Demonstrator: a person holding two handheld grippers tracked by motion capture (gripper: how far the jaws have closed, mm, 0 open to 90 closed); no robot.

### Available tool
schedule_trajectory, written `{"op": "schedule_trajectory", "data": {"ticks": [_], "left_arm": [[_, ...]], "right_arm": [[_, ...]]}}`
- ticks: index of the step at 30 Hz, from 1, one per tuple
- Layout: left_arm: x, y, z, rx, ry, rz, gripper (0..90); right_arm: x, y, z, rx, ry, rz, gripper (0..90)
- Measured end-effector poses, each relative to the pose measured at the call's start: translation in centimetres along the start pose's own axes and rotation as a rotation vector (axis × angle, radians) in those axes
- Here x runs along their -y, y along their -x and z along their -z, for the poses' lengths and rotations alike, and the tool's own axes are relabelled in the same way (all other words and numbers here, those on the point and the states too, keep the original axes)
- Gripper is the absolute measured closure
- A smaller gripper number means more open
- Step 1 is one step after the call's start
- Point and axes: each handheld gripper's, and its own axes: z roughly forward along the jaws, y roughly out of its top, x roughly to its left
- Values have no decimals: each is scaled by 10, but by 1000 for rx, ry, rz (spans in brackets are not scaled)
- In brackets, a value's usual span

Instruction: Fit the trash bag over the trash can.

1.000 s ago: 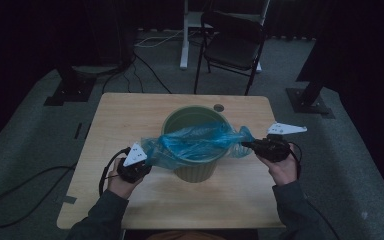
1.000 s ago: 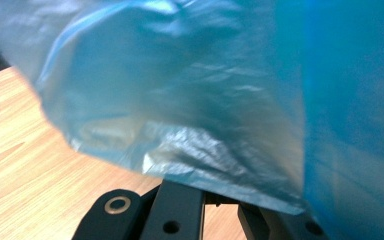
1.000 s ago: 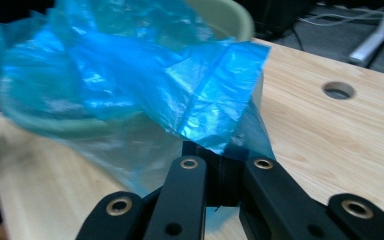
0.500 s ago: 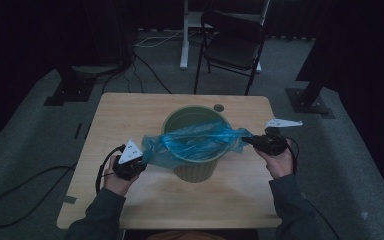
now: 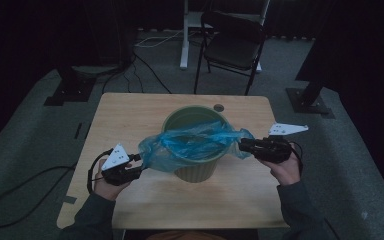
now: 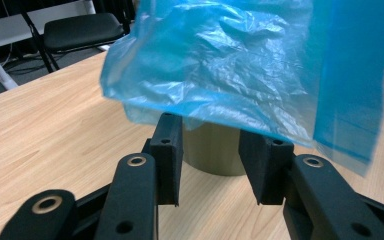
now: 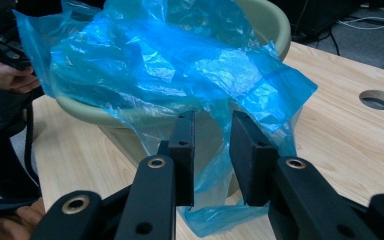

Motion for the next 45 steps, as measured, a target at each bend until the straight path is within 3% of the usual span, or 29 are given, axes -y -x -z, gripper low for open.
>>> {"op": "schedule_trajectory", "data": {"ticks": [4,8,12,14,21,29,36,37,40,45], "left_arm": [[1,-2,4,-6,1,5,602],[5,-8,8,-31,2,36,602],[11,-19,9,-75,0,74,606],[13,-26,13,-108,24,107,610],[3,-28,21,-121,77,106,611],[-16,-26,22,-105,124,77,607],[-38,-26,22,-48,174,50,569],[-41,-25,20,-33,172,49,528],[-46,-25,11,-13,147,44,514],[-49,-25,-8,10,81,42,493]], "right_arm": [[1,-1,1,-18,10,3,721],[0,-4,3,-28,15,18,726],[-2,-7,3,-38,17,36,733],[-2,-8,4,-44,16,43,734],[-6,-16,8,-71,45,82,733],[-18,-23,8,-65,71,116,665],[-34,-27,0,-25,89,158,573],[-39,-26,-6,-6,79,173,558],[-41,-23,-11,9,66,175,548],[-46,-12,-32,37,-24,196,535]]}}
